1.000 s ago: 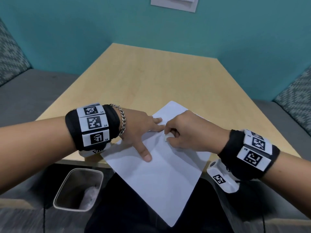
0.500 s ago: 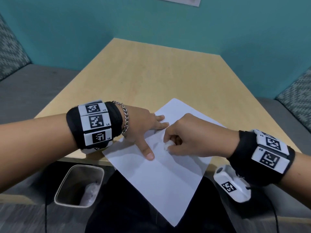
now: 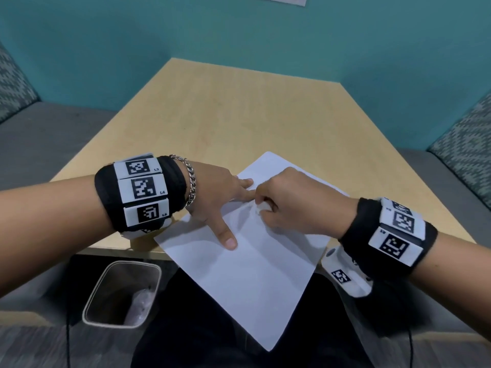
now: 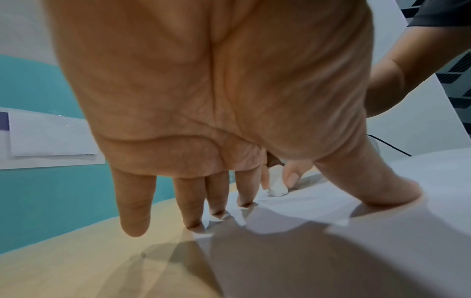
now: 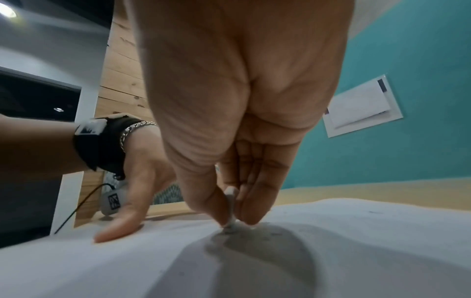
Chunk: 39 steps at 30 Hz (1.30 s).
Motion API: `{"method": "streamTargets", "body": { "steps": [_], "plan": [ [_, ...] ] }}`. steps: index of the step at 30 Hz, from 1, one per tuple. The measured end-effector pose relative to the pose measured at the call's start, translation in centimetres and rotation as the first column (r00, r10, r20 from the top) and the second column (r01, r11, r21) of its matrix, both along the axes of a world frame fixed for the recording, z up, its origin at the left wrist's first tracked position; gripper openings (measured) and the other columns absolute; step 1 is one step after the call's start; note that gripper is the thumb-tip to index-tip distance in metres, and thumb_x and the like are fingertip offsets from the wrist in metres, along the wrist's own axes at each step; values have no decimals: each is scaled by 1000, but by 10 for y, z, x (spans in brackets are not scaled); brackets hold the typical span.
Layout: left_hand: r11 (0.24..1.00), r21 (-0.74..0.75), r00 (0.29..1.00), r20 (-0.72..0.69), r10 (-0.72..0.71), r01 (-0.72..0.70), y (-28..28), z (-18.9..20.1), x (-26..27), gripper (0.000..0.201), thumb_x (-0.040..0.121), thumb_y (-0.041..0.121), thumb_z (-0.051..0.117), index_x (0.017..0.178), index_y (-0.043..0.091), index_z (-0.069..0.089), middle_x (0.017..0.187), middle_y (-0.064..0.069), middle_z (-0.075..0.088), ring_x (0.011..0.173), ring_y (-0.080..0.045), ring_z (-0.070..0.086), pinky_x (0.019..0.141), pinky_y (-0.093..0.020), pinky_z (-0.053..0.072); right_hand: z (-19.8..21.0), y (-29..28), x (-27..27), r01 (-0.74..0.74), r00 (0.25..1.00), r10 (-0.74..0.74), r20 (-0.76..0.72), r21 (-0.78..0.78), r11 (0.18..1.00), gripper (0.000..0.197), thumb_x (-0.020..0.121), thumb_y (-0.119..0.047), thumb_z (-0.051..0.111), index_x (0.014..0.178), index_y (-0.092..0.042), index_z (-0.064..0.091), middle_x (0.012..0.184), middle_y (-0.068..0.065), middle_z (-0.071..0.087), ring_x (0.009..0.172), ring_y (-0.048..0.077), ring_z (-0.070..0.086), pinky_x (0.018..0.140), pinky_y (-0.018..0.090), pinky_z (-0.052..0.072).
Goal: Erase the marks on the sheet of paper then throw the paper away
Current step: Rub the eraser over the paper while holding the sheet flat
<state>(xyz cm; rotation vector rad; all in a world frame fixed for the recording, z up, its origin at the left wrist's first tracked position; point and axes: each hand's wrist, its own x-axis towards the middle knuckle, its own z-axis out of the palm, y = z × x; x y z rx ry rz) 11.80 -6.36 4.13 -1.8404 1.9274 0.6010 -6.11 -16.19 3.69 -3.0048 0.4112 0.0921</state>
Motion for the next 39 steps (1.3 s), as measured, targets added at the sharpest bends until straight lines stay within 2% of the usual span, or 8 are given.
{"method": "streamTargets", "body": {
  "steps": [4, 8, 10, 14, 20, 23, 27, 39],
  "plan": [
    [1000, -6, 1000, 12, 6, -6, 2, 2, -3, 125, 69, 87, 70, 167, 45, 6, 175, 16, -7, 142, -16, 49, 114, -34, 39, 7, 14, -18, -53, 997, 60, -53, 132, 990, 7, 90, -28, 70, 95, -25, 74, 63, -12, 61, 59, 5, 56, 58, 23, 46],
    [999, -35, 996, 91, 12, -9, 8, 5, -12, 131, 67, 97, 60, 168, 38, 2, 176, 14, 0, 153, -16, 35, 120, -42, 37, 16, 11, -44, 62, 998, -64, 10, 125, 990, 9, 90, -31, 70, 96, -27, 75, 70, -11, 67, 71, 6, 62, 63, 23, 49],
    [998, -55, 986, 162, 29, -20, 9, 2, -18, 134, 58, 107, 46, 167, 34, 16, 173, 6, 25, 146, -22, 45, 111, -46, 46, 13, 14, -58, 104, 994, -108, 21, 149, 983, 11, 89, -33, 69, 95, -26, 74, 70, -12, 67, 73, 5, 63, 65, 25, 53],
    [995, -102, 962, 272, 28, 0, 11, 3, -24, 102, 67, 102, 37, 130, 26, 64, 114, 3, 67, 98, -23, 67, 84, -43, 59, -3, 21, -74, 194, 981, -193, -24, 121, 974, 14, 91, -33, 61, 91, -23, 69, 74, -8, 67, 72, 10, 62, 66, 35, 56],
    [993, -104, 973, 229, -23, 48, 10, 15, -29, 63, 85, 82, 54, 117, 30, 67, 114, 8, 60, 104, -22, 63, 89, -43, 57, 3, -19, -75, 266, 964, -265, -19, 94, 959, 8, 92, -28, 66, 89, -24, 73, 73, -9, 67, 70, 9, 63, 63, 32, 53],
    [990, -135, 993, 106, 45, -31, -5, 14, -32, 84, 76, 87, 62, 142, 35, 52, 141, 5, 49, 117, -23, 60, 99, -46, 53, 4, -29, -70, 270, 963, -268, -28, 126, 955, 9, 91, -26, 66, 94, -25, 75, 76, -12, 68, 72, 9, 65, 66, 36, 58],
    [994, -18, 992, 57, 110, -109, -17, 5, -31, 125, 67, 91, 69, 165, 49, 4, 177, -1, -2, 157, -24, 28, 124, -48, 31, 7, -30, -64, 240, 971, -240, -17, 114, 964, 10, 90, -25, 67, 95, -22, 75, 75, -10, 68, 72, 12, 65, 69, 40, 59],
    [989, 31, 985, 100, 141, -145, -23, 2, -37, 131, 67, 92, 67, 163, 51, -12, 176, -8, -12, 129, -27, 57, 110, -43, 47, -1, -10, -45, 79, 988, -91, -125, -98, 992, 16, 91, -24, 49, 81, -13, 57, 72, 4, 56, 69, 33, 59, 63, 48, 55]
  ]
}}
